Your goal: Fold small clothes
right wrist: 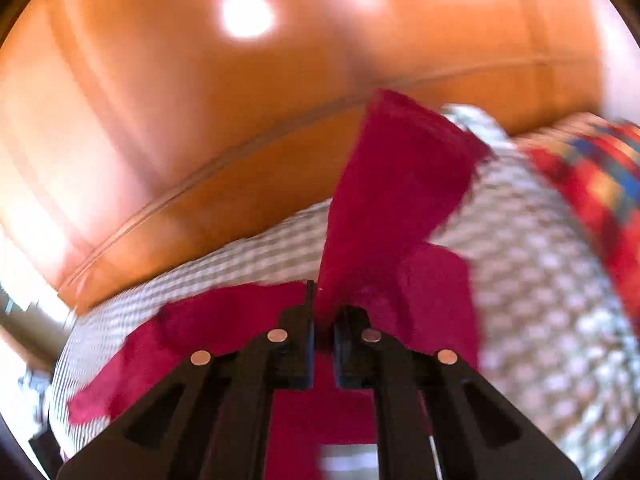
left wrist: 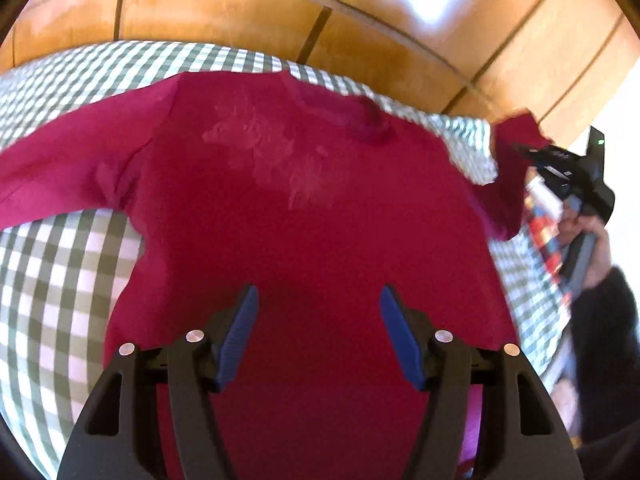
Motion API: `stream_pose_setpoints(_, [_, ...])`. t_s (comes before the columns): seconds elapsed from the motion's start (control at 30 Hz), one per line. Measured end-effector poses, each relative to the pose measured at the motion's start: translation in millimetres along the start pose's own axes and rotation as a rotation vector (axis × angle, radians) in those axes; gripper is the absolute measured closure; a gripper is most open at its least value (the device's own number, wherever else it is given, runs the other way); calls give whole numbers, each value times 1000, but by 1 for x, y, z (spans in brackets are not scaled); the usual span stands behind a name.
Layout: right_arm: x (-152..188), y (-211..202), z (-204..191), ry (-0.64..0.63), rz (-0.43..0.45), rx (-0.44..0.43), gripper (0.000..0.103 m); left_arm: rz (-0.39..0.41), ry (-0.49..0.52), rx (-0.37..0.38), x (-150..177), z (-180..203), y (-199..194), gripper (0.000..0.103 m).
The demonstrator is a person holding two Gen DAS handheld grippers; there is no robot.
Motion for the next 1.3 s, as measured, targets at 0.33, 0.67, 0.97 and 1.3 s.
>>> stream_pose_setpoints(0.33, [99,108,-158,-278,-292,-244,68,25,-162,71,-43,-33,1,32])
stream_pose_setpoints(0.67, [114,24,-96,-293,-210,-53,39,17,-267,87,-76,-58,26,32])
stream_pose_setpoints(0.97, [111,-28,28,-35,-136,231,38,-48,-156,42,-93,-16,77,59])
stream_pose_setpoints(1.3, [81,-8,42,79,-15,246,38,172,-139,126,-144,-11,10,92])
Point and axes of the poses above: each gripper's, at about its wrist camera, not at the fingertips, and y roughly the way its jaws point, z to its right, x to its underside, the point moved 4 cm from there along y, roughly the way its jaws point, and after that the axes turned 15 degrees about -x, right-handed, at the moved point
